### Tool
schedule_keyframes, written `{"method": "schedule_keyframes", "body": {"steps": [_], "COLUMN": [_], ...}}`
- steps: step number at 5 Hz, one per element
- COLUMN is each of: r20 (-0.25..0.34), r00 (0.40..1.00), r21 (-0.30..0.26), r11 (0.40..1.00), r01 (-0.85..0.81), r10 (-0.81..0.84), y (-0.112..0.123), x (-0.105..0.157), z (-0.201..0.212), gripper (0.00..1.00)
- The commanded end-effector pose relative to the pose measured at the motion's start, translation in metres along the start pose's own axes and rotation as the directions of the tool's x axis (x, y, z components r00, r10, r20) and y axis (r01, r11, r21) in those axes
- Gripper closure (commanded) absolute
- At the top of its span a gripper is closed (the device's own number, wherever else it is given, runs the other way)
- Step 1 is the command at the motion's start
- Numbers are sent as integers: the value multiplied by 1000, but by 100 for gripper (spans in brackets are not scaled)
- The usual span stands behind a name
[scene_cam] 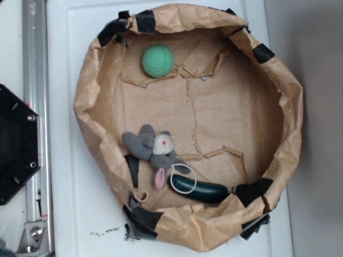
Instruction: Grab the green ball.
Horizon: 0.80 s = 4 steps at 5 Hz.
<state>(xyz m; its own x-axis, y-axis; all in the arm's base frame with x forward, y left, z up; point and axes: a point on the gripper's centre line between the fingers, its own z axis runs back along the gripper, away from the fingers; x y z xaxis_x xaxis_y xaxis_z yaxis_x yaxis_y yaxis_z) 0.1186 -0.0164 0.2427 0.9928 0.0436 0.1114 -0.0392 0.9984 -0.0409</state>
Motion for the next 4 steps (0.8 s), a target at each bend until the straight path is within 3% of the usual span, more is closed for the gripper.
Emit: {"method": "schedule_keyframes", "body": {"steps": [1, 2, 3, 4], "r20": [0, -140, 10, -51], "r00": [1000, 972, 936, 862], "r21": [0, 47, 115, 153], "r11": [1000, 979, 930, 849], "r01": [0, 196, 348, 506], "r10": [0, -188, -352, -505], "y": [0, 26, 45, 49], "x": [0, 49, 103, 143], "z": [0, -21, -43, -70], "gripper": [0, 0, 0, 0]}}
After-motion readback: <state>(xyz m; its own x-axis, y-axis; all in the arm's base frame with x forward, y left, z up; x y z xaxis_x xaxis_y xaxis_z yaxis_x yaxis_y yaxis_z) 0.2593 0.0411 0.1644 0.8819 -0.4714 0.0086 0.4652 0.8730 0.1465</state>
